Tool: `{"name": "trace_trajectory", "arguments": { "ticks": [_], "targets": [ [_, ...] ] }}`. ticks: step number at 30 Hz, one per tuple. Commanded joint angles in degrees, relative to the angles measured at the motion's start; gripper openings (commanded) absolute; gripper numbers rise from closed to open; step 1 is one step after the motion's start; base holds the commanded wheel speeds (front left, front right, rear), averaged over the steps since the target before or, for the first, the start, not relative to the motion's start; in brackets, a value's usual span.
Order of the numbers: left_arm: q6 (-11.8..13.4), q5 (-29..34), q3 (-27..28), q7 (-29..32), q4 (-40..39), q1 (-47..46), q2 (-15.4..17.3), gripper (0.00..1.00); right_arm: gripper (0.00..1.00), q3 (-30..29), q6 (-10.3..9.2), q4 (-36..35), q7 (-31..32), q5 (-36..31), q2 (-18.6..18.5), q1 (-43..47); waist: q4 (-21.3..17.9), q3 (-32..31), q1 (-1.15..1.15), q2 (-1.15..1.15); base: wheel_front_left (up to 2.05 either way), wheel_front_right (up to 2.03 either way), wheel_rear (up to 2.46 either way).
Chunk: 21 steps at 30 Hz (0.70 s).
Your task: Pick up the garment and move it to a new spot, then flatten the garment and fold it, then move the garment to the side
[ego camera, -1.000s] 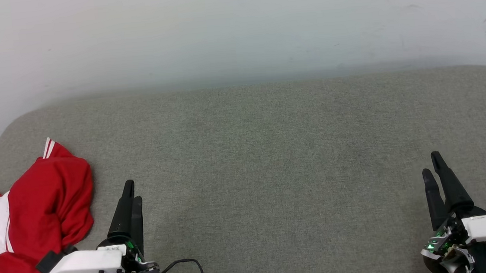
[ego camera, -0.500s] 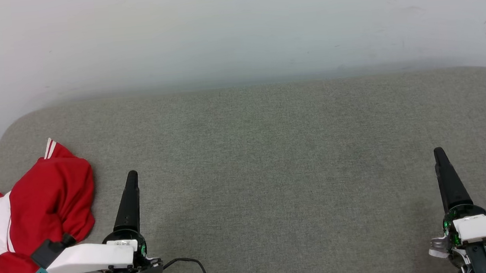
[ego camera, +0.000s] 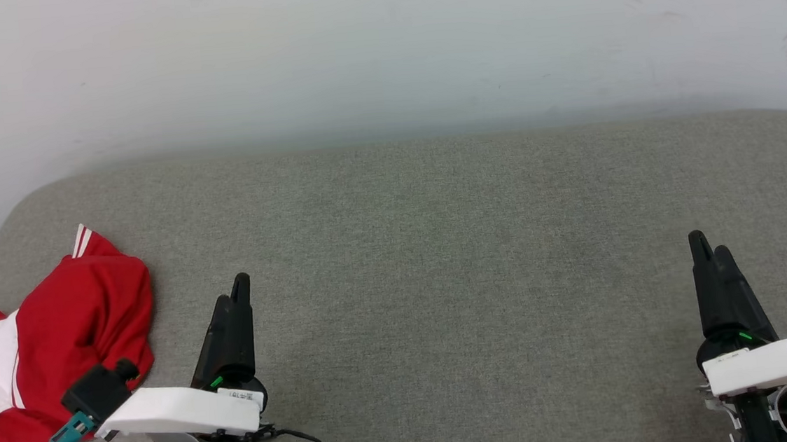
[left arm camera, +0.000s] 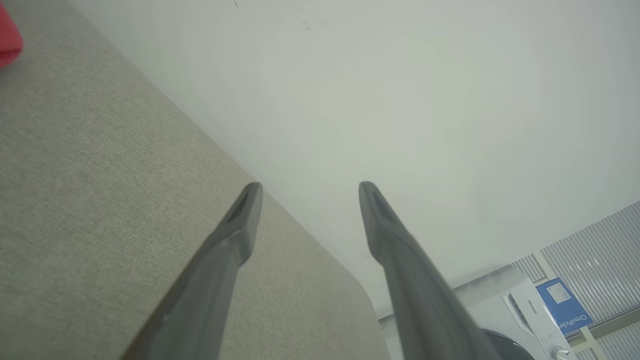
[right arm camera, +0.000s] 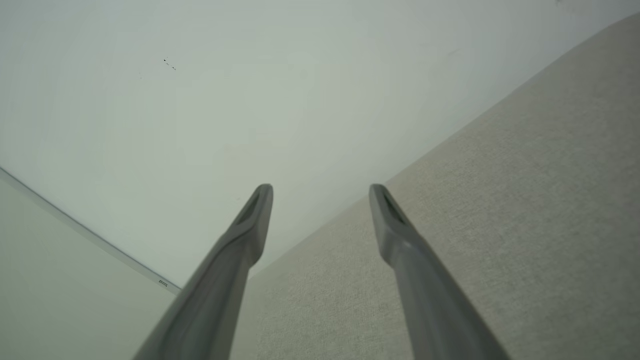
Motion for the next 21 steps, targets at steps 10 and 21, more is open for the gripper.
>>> {"name": "trace_trajectory", "arguments": {
  "ticks": [10,21],
  "targets": [
    [0.0,17.3,-0.8,-2.2,0.5,-1.6,0.5,1.0,1.0,0.9,0.0,-2.0,-0.1,-13.8,-0.4,0.1,0.0,0.0,0.0,0.0,0.0,0.0,0.0],
    [0.3,29.2,-1.1,-4.0,0.9,-1.5,0.9,1.0,1.0,0.4,0.0,-3.3,0.7,-24.1,-0.2,0.7,0.1,0.0,0.0,0.0,0.0,0.0,0.0]
  ]
}}
